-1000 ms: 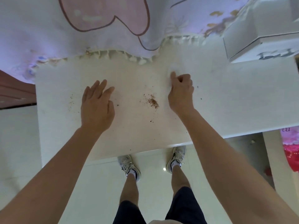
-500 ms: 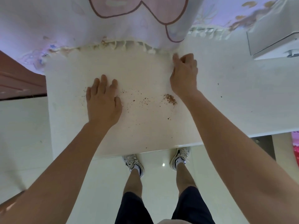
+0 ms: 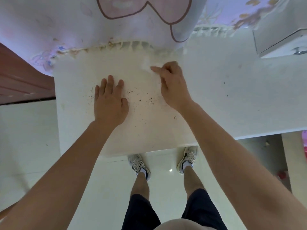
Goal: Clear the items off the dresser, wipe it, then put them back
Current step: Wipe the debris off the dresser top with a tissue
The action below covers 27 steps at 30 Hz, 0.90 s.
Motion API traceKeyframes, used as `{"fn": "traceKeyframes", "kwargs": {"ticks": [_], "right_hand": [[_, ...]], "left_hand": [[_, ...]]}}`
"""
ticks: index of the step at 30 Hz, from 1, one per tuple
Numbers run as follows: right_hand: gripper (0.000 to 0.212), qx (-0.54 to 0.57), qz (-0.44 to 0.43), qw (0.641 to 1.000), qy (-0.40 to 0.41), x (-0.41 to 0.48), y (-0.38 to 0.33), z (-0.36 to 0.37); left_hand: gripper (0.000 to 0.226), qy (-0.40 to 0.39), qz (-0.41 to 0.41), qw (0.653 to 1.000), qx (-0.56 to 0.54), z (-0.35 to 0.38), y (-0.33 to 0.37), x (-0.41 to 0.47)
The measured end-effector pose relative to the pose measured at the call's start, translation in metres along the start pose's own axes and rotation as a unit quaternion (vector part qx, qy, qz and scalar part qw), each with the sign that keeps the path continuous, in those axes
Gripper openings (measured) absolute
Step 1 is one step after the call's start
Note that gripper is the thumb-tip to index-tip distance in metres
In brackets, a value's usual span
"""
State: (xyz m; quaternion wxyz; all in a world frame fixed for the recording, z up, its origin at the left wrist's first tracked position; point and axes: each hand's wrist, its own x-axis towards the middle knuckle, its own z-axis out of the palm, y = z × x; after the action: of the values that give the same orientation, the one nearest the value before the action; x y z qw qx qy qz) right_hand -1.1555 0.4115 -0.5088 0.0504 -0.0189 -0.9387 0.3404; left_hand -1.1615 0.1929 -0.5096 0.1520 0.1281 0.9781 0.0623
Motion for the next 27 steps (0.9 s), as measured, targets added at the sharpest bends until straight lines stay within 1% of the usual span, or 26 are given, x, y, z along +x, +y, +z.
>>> {"fn": "traceKeyframes", "kwargs": {"ticks": [2, 4, 5, 6, 7, 9, 12, 15, 17, 18, 20, 22, 24, 26, 27], "right_hand": [[0.047, -0.022, 0.122, 0.986, 0.110, -0.029, 0.039, -0.031], [0.048, -0.075, 0.252, 0.950, 0.168, -0.058, 0.071, -0.057], [0.049, -0.107, 0.305, 0.931, 0.171, -0.071, 0.080, -0.064], [0.052, -0.136, 0.341, 0.917, 0.155, -0.082, 0.084, -0.065], [0.054, -0.159, 0.355, 0.912, 0.128, -0.091, 0.081, -0.061], [0.058, -0.177, 0.327, 0.925, 0.078, -0.100, 0.060, -0.040], [0.061, -0.158, 0.235, 0.959, 0.020, -0.096, 0.011, 0.001], [0.059, -0.084, 0.132, 0.986, -0.051, -0.089, -0.035, 0.030], [0.054, 0.004, 0.096, 0.992, -0.083, -0.086, -0.054, 0.036], [0.050, 0.043, 0.086, 0.992, -0.078, -0.084, -0.058, 0.034], [0.045, 0.089, 0.076, 0.993, -0.030, -0.079, -0.057, 0.021], [0.041, 0.092, 0.085, 0.992, 0.034, -0.071, -0.040, 0.000], [0.041, 0.054, 0.120, 0.987, 0.093, -0.064, -0.010, -0.024], [0.042, 0.009, 0.192, 0.972, 0.134, -0.059, 0.025, -0.045], [0.043, -0.014, 0.235, 0.962, 0.141, -0.057, 0.040, -0.051]], "left_hand": [[0.054, 0.011, -0.002, 1.000, -0.020, -0.002, 0.004, -0.004], [0.055, 0.036, 0.006, 0.998, -0.046, -0.003, 0.014, -0.017], [0.057, 0.051, 0.015, 0.997, -0.058, -0.001, 0.020, -0.026], [0.060, 0.065, 0.023, 0.995, -0.068, 0.001, 0.027, -0.036], [0.061, 0.073, 0.028, 0.994, -0.072, 0.005, 0.033, -0.046], [0.062, 0.075, 0.022, 0.994, -0.073, 0.014, 0.040, -0.063], [0.063, 0.059, 0.005, 0.996, -0.062, 0.026, 0.041, -0.081], [0.062, 0.039, 0.002, 0.998, -0.049, 0.028, 0.032, -0.090], [0.062, 0.024, 0.007, 0.999, -0.029, 0.026, 0.024, -0.094], [0.062, 0.020, 0.012, 1.000, -0.016, 0.025, 0.021, -0.095], [0.060, 0.022, 0.021, 1.000, -0.002, 0.024, 0.016, -0.096], [0.058, 0.036, 0.025, 0.999, -0.009, 0.023, 0.015, -0.094], [0.055, 0.057, 0.030, 0.998, -0.018, 0.025, 0.014, -0.090], [0.052, 0.077, 0.035, 0.996, -0.026, 0.027, 0.011, -0.086], [0.052, 0.085, 0.033, 0.995, -0.030, 0.028, 0.009, -0.085]]}}
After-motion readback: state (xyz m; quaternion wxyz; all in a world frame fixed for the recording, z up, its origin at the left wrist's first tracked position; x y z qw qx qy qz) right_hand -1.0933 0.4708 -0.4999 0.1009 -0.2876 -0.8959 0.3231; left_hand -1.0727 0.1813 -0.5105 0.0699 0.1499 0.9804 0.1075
